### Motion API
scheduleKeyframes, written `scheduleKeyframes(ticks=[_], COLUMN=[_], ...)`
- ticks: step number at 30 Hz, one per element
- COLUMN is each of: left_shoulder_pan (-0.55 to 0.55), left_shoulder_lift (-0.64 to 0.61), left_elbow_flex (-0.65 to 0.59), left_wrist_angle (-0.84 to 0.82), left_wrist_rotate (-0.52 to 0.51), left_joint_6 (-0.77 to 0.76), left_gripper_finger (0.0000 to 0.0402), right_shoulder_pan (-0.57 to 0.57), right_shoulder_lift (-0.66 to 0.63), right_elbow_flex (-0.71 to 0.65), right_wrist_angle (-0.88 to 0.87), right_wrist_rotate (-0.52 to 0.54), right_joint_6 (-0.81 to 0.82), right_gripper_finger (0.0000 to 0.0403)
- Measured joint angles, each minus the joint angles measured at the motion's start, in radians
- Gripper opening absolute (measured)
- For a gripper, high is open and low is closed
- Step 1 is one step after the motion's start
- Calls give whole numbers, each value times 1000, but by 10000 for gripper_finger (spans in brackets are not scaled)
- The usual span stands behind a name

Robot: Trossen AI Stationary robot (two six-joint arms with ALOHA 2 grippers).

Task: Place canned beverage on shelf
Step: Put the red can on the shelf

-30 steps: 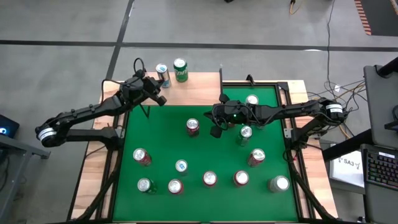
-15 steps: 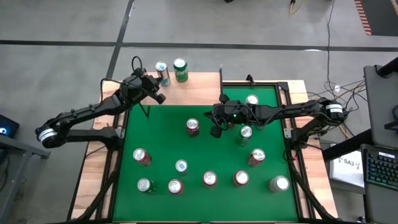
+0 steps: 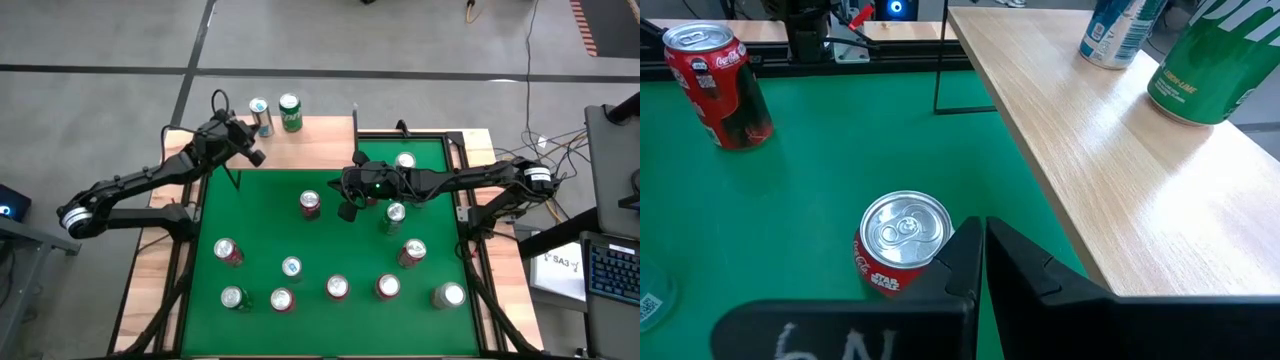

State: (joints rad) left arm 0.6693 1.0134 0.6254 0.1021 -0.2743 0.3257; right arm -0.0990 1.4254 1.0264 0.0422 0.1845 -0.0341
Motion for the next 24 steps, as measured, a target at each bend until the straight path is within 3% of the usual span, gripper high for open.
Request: scheduleKeyframes(ticks=[5,24], left_shoulder_pan=[0,8], left_shoulder_lift=[0,151], left_elbow_flex=[0,17], left_wrist_angle=[-47,101], left_wrist_rotate=[83,75], left_joint_6=[-20,9], left_gripper_finger=[0,0], right_shoulder_pan=[0,0], right_shoulder_lift=[0,0], right_elbow_flex=[0,0], right_wrist_angle=[0,0], right_wrist_rotate=[0,0], right_joint_6=[-1,0], right_gripper_finger=[9,9])
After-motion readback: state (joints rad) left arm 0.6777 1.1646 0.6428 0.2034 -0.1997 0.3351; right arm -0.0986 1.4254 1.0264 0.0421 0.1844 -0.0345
